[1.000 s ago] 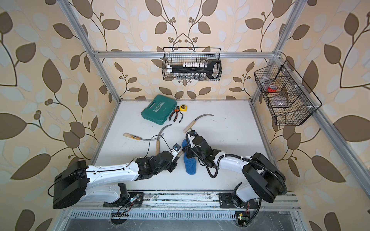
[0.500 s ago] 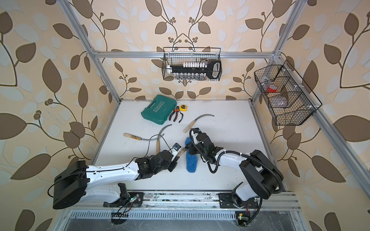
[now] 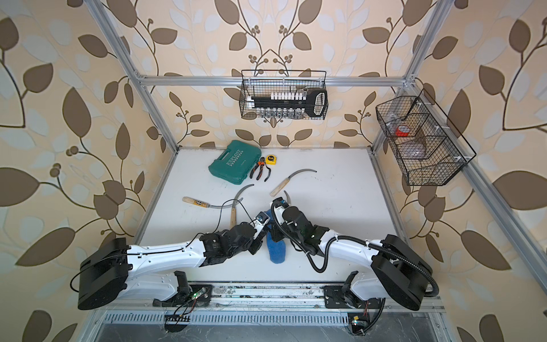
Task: Wipe small sickles with rags
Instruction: Wipe the small sickle.
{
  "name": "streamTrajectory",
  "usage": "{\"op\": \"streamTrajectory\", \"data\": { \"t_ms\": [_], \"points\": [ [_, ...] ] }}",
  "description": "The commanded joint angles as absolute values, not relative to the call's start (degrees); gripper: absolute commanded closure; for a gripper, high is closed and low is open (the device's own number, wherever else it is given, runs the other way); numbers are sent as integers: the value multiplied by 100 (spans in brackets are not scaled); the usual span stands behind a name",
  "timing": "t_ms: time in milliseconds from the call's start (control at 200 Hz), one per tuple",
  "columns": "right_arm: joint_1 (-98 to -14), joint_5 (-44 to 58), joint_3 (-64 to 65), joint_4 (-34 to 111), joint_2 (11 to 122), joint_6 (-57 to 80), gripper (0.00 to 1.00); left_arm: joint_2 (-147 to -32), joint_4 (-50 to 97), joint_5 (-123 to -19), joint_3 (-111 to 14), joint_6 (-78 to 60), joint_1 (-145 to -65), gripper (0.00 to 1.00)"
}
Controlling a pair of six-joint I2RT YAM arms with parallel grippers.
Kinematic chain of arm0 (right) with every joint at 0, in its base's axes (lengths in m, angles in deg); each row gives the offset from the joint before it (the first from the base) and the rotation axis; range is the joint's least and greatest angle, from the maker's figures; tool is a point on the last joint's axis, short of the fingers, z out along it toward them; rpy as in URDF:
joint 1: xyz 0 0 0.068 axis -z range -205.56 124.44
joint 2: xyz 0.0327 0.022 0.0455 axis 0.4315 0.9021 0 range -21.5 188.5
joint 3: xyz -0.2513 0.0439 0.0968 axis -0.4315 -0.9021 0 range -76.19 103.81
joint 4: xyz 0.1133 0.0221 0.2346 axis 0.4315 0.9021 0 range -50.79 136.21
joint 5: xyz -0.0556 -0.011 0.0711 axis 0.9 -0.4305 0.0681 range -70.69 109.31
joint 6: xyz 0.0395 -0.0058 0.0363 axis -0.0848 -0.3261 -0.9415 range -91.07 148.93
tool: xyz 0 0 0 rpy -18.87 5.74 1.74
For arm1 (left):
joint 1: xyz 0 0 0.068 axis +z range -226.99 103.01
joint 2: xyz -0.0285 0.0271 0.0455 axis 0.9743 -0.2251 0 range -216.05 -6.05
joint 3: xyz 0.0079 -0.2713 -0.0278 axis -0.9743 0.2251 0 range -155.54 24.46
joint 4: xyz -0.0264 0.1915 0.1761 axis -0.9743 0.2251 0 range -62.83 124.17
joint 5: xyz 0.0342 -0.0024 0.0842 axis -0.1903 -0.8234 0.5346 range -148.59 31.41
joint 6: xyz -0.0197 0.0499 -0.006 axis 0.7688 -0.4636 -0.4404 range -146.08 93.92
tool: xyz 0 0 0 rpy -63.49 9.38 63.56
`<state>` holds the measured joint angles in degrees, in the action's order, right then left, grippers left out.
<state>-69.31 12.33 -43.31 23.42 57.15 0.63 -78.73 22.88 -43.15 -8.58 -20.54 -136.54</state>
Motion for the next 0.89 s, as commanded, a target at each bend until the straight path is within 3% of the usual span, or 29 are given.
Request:
{"op": "streamTrajectory", "data": {
  "t_ms": [0,140,455,560,680,830,890],
  "points": [
    [-6214,800,-4622,2447,5979,176,100,-7675,1741,-4399,-1148,-2027,-13636,100],
    [-5359,476,-4987,2346,5603,114,100,-7628,1750,-4408,-1098,-2093,-13640,100],
    [-4870,1797,-5222,3382,3745,-245,100,-7452,1463,-5063,-793,-2384,-13631,100],
    [-4693,2364,-4842,3684,4109,-289,100,-7477,1520,-5149,-814,-2369,-13631,100],
    [-4236,2324,-4253,3789,4910,-224,100,-7487,1537,-5059,-755,-2272,-13631,100],
    [-4008,1195,-4057,3073,5329,40,100,-7659,1730,-4718,-834,-2077,-13629,100],
    [-4099,1241,-4015,3024,5336,32,100,-7731,1757,-4677,-843,-2016,-13627,100]
  ]
}}
